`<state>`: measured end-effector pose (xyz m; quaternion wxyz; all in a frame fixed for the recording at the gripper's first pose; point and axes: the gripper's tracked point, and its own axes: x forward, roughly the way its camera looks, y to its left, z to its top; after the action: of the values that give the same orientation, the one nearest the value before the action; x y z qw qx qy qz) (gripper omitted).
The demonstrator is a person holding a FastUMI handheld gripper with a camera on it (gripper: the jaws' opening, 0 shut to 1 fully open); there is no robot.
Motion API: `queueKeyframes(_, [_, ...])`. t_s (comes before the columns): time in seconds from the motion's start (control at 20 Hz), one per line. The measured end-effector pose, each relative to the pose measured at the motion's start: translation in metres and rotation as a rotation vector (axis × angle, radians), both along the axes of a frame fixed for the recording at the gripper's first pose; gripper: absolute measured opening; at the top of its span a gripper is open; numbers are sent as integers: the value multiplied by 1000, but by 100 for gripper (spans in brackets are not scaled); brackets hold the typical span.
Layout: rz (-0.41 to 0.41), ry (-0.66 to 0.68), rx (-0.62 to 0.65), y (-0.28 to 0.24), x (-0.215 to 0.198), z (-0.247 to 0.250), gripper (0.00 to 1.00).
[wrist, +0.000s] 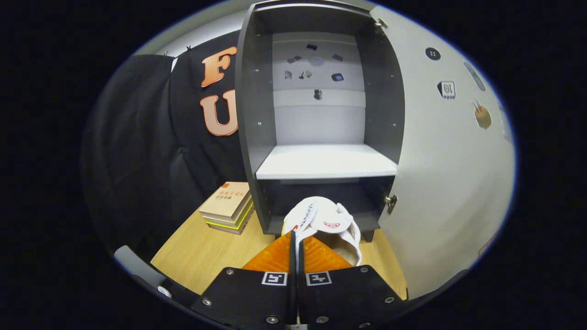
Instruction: Open the shoe cabinet door, grab the shoes and put them into the shoe cabinet, then close the shoe cabinet door.
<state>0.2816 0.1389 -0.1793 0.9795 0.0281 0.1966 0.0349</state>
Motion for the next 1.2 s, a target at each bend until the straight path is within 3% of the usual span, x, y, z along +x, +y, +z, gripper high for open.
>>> queueKeyframes(0.55, [25, -140, -29, -6, 51, 80, 1])
queueKeyframes(1.2, [39, -169, -36, -24, 159, 85, 1])
